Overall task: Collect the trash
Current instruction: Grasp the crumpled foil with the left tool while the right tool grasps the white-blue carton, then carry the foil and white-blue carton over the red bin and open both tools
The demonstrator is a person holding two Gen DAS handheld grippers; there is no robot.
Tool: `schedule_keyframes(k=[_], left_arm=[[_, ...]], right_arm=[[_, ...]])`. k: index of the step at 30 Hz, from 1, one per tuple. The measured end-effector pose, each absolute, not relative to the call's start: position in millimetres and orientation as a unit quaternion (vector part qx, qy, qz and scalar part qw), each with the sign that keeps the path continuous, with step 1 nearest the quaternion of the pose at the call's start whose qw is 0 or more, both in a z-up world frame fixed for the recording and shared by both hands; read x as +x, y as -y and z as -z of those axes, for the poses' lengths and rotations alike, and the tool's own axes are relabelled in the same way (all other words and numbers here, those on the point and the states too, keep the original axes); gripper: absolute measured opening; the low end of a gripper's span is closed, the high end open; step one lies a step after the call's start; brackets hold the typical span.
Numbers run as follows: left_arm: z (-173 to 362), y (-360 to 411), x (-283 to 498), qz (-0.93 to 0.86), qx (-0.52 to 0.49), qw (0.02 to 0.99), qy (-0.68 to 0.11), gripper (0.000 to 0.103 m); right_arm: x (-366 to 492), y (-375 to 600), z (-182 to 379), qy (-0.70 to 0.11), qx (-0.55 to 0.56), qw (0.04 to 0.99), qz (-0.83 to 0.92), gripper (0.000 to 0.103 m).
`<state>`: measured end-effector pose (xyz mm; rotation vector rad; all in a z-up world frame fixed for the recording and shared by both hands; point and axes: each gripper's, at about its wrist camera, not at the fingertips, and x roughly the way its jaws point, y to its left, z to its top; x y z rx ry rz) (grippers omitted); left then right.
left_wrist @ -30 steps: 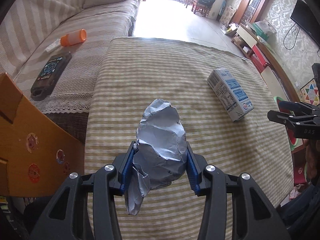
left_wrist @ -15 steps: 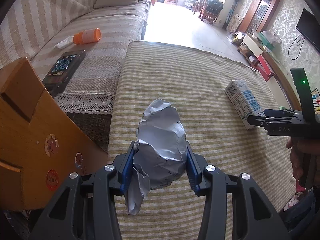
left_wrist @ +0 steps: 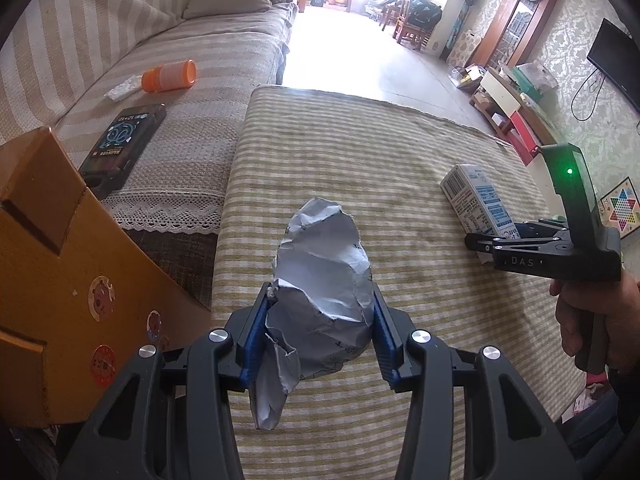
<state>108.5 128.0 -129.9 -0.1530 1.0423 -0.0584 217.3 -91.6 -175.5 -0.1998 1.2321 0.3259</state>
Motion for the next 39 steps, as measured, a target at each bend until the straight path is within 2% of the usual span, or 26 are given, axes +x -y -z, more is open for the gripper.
schedule_keyframes(k=[8, 15, 29, 39], left_arm=[[122.8, -119.0, 107.0, 0.036, -0.064, 0.866, -0.495, 0.043], [112.9, -99.4, 106.3, 0.050, -0.052, 0.869, -0.490, 0.043], [70.1, 0.6, 116.6, 0.119, 0.011, 0.875, -0.470, 0.043], [36.7, 89.6, 138.8, 0.183, 0.049, 0.874, -0.447, 0.043]], right_arm=[[211.4, 100.6, 170.7, -0.580, -0.084, 0.796, -0.154, 0.051], [187.7, 131.4, 137.9, -0.563, -0.063, 0.809, -0.157, 0.051], [142.5, 226.2, 42.1, -0.495, -0.014, 0.858, -0.137, 0.051], [124.1, 324.1, 16.9, -0.474, 0.006, 0.878, -0.062, 0.051]])
